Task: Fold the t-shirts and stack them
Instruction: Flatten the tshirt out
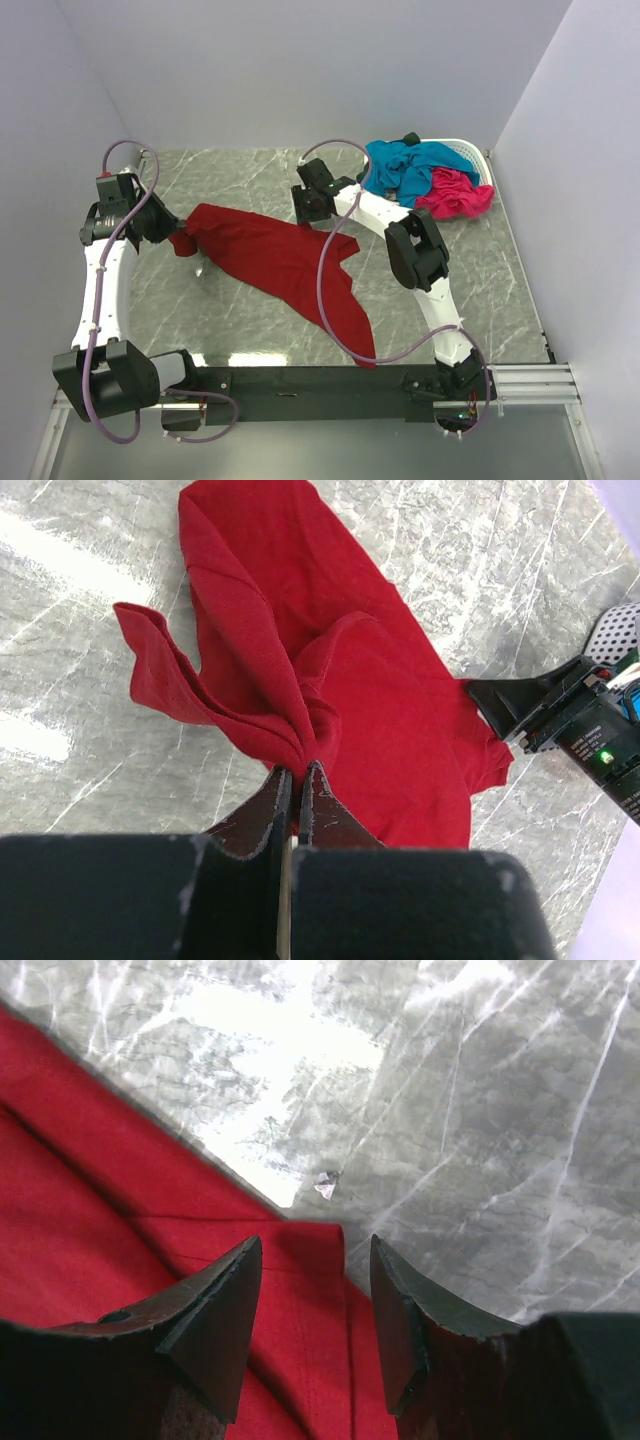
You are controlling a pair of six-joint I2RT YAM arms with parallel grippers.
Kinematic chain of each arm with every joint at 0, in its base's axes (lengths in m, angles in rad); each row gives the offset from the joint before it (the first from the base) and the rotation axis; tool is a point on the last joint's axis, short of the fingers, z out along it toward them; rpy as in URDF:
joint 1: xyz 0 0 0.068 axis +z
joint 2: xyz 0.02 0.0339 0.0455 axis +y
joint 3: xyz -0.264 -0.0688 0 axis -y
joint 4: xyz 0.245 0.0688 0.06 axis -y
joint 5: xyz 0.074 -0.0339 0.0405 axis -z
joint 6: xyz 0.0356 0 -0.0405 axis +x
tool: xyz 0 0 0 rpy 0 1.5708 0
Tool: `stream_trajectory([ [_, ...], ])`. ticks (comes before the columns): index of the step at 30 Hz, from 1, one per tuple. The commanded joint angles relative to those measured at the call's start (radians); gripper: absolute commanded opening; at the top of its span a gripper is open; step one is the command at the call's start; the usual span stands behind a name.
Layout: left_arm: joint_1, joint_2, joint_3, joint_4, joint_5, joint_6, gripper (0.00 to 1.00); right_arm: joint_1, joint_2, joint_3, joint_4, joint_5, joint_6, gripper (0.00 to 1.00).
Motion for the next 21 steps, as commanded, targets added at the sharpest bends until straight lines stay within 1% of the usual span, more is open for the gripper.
stream_trajectory([
  [1,0.001,-0.027,0.009,0.012,0.017,0.018,0.0,-0.009,0.011,0.032,-0.012,0.018,0.014,0.54],
  [4,0.001,-0.026,0.012,0.017,0.019,0.016,0.0,-0.012,0.002,-0.009,0.005,0.007,0.023,0.52],
  [7,0.001,-0.021,0.012,0.021,0.019,0.019,0.0,-0.012,-0.008,-0.044,0.011,-0.038,0.034,0.51],
  [12,0.002,-0.017,0.015,0.027,0.023,0.018,0.0,-0.012,0.008,-0.048,0.01,-0.045,0.039,0.51],
  [15,0.001,-0.018,0.017,0.026,0.023,0.019,0.0,-0.012,0.02,-0.037,0.003,-0.049,0.037,0.46],
  [18,0.002,-0.02,0.012,0.024,0.019,0.021,0.0,-0.014,0.016,-0.029,0.008,-0.063,0.04,0.34],
  [19,0.002,-0.021,0.012,0.024,0.02,0.021,0.0,-0.017,0.014,-0.026,0.009,-0.062,0.043,0.18],
  [20,0.001,-0.024,0.007,0.027,0.02,0.019,0.0,-0.021,0.005,-0.025,0.008,-0.056,0.057,0.07],
  [21,0.001,-0.023,0.007,0.027,0.02,0.018,0.0,-0.026,-0.004,-0.025,0.009,-0.049,0.062,0.0],
])
